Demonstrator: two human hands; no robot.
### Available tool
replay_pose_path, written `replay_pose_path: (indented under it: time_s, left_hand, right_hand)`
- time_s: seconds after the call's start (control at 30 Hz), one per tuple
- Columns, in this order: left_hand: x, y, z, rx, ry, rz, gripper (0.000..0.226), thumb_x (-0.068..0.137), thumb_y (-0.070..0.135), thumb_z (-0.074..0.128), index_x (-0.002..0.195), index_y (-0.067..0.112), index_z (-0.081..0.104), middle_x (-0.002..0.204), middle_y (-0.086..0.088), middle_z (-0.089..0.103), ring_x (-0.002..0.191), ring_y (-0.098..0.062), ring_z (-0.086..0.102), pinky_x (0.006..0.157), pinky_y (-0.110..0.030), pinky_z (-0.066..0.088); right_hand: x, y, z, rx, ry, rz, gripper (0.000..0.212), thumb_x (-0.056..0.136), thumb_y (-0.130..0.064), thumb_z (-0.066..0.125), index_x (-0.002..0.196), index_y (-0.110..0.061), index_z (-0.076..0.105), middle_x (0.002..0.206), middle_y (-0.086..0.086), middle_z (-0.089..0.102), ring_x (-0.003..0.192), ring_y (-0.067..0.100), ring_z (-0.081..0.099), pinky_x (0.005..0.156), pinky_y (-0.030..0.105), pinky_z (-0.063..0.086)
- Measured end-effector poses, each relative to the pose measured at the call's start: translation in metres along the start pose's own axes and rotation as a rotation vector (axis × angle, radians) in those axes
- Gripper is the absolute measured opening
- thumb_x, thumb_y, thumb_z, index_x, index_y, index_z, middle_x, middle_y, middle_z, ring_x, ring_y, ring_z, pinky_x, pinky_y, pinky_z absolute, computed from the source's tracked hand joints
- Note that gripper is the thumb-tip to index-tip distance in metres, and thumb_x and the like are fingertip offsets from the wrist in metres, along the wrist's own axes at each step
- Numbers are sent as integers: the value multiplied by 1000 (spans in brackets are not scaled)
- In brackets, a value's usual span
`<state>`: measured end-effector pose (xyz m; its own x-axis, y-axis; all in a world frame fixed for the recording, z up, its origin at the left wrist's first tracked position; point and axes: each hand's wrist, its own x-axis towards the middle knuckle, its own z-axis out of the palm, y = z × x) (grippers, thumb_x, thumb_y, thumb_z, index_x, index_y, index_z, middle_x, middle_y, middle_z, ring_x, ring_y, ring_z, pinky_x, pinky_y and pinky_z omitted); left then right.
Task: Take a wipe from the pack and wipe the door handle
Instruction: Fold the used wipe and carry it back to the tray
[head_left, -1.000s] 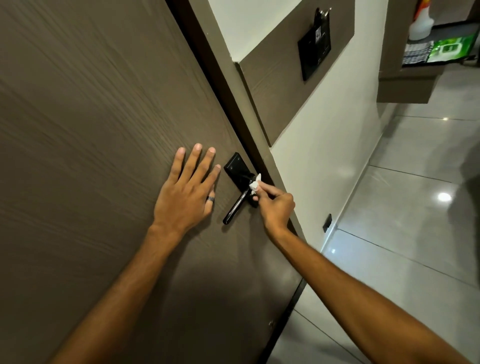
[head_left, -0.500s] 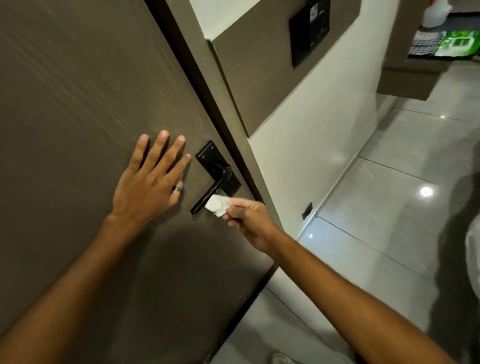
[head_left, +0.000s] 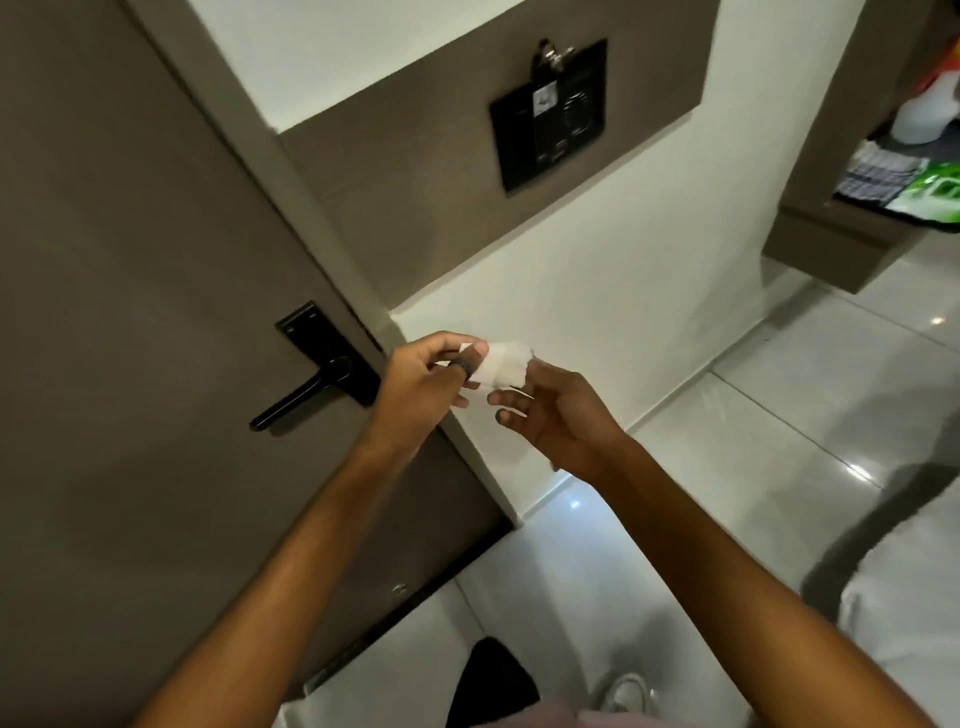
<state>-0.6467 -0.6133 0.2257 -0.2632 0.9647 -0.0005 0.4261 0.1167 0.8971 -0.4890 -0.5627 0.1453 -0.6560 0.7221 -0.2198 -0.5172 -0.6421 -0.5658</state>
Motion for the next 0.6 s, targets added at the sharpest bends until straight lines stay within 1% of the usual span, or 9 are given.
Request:
replay_pose_path:
  time_s: [0.07,0.13,0.23,0.3,0.33,0.4,0.5,0.53,0.6]
  left_hand:
    - [12,8,27,24,28,-6,12,98,30,69,100,24,79,95,4,79,75,-15,75,60,-28,60]
    - [28,18,54,17,-6,5,17,96,34,70,105,22,79,96,5,79,73,-16,75,60,-28,61]
    - [63,34,107,-22,-94,27,19,96,34,71,107,21,80,97,5,80,72,-16,76,65,-35,64]
    - [90,40,145,-33,-110,31,18,97,34,69,108,23,79,100,5,80,76,-15,76,70,-41,65]
    - [107,42,172,-14,-96,58,19,99,34,67,110,24,78,103,6,79,83,-14,75,76,-43,65]
    - [140,46,226,92,-48,196,28,102,39,60,123,24,71,122,6,74,109,-14,70,95,-40,60]
    - [189,49,305,436,6,469,61,101,49,51,152,16,49,159,-7,50,151,-26,40,122,-41,35]
    - [207,52,331,534,18,544,67,101,50,49,157,14,42,166,-10,40,157,-30,29,127,-44,27]
    - [244,62,388,669,5,649,75,100,52,49,161,11,34,171,-14,27,160,-36,17,129,-52,21]
  right_hand:
    - [-5,-30,-20,-147,93,-40,43,98,-50,56,118,-14,67,106,16,71,85,28,73,72,33,60]
    - [-8,-63,-37,-383,154,-110,47,96,-52,57,122,-15,68,109,14,70,90,27,72,73,32,59]
    - [-8,-116,-74,-604,264,-222,27,92,-22,74,116,-9,74,100,11,74,83,21,70,65,28,56]
    - [-8,-149,-105,-645,370,-256,20,89,-12,77,107,-4,77,90,10,75,71,15,68,60,25,53]
    - [-7,-171,-125,-646,415,-268,18,88,-11,78,104,-3,78,86,9,75,66,14,67,58,24,52]
    - [-5,-215,-165,-650,495,-284,16,88,-11,78,102,-6,78,83,10,75,62,14,67,57,23,51]
    - [0,-286,-222,-638,653,-280,17,89,-11,76,105,-7,77,80,8,75,62,15,66,59,24,50]
    - [2,-310,-240,-632,702,-275,18,90,-11,75,107,-6,77,79,8,75,62,15,66,59,24,50]
    - [2,-357,-277,-630,778,-253,20,92,-10,73,110,-2,75,79,8,72,62,15,64,60,25,48]
